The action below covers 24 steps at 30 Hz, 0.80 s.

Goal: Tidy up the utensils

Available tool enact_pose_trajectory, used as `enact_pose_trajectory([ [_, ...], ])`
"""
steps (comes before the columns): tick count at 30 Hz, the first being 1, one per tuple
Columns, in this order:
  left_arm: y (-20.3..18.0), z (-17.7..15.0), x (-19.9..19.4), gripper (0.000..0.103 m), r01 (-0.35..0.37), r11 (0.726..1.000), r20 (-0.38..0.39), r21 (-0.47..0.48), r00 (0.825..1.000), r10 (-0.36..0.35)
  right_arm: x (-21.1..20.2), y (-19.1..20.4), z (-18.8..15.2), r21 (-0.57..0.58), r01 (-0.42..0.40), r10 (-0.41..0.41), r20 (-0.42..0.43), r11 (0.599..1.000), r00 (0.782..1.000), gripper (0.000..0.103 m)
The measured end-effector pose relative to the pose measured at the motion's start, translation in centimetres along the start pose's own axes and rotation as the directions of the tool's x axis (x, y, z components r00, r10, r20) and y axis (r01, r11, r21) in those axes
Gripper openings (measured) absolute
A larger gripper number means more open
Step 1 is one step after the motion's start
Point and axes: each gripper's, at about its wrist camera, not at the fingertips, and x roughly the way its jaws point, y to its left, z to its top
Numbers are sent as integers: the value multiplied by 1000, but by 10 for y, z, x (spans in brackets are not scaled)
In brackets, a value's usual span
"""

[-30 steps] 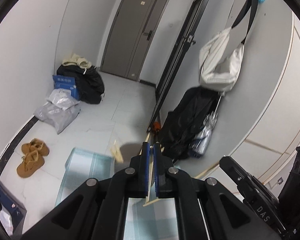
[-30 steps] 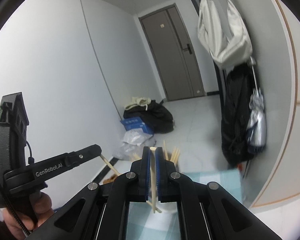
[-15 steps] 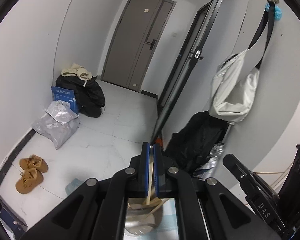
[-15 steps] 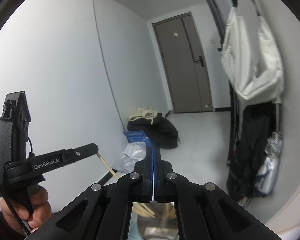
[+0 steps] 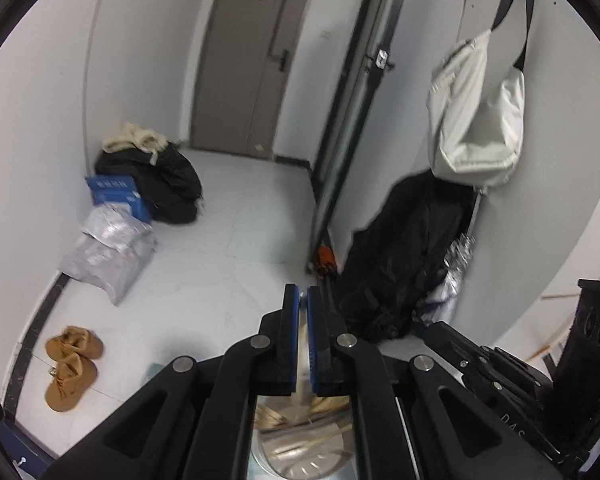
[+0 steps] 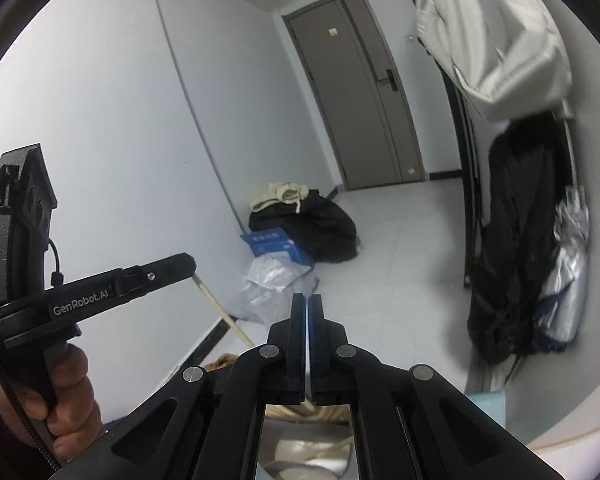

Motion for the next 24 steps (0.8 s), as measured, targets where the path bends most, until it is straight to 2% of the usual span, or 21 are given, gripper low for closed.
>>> enact_pose_trajectory([
  [1, 1, 1, 3, 4, 2, 1000, -17, -7, 1000, -2, 0, -2, -3, 7, 2, -2, -7, 1000, 1000, 3],
  [2, 3, 1, 6, 17, 3, 1000, -42, -16, 999, -3, -1, -7, -8, 18, 12, -12, -14, 1000, 1000, 3],
  [3, 6, -1, 9, 37, -1, 1000, -63, -29, 998, -1, 0, -9, -10, 26, 17, -16, -22, 1000, 1000, 3],
  [5, 10, -4, 5, 52, -2, 998, -57, -57, 998, -1, -3, -15, -15, 41, 27, -26, -38, 999, 999, 3],
  [6, 13, -5, -2, 56, -13, 998, -33, -60, 999, 11, -6, -17, -18, 50, 33, -31, -42, 998, 999, 3],
  [10, 8, -6, -14, 63, -50, 998, -10, -45, 999, 50, -20, -18, -27, 59, 52, -49, -48, 997, 998, 8],
  [12, 5, -8, -21, 72, -67, 997, -1, -40, 998, 67, -27, -16, -29, 58, 56, -54, -43, 997, 998, 16],
  [14, 3, -10, -29, 74, -79, 996, 16, -35, 997, 80, -37, -12, -33, 57, 63, -61, -31, 996, 998, 24],
  [17, 0, -14, -38, 78, -108, 994, 33, -26, 994, 108, -49, -5, -34, 50, 65, -64, -22, 997, 998, 27],
  [21, 1, -22, -50, 86, -101, 993, 48, -59, 993, 104, -64, 4, -39, 35, 67, -67, -7, 997, 998, 46],
  [24, -1, -32, -61, 87, -127, 990, 65, -55, 989, 130, -75, 10, -43, 32, 53, -53, 7, 998, 999, 47],
])
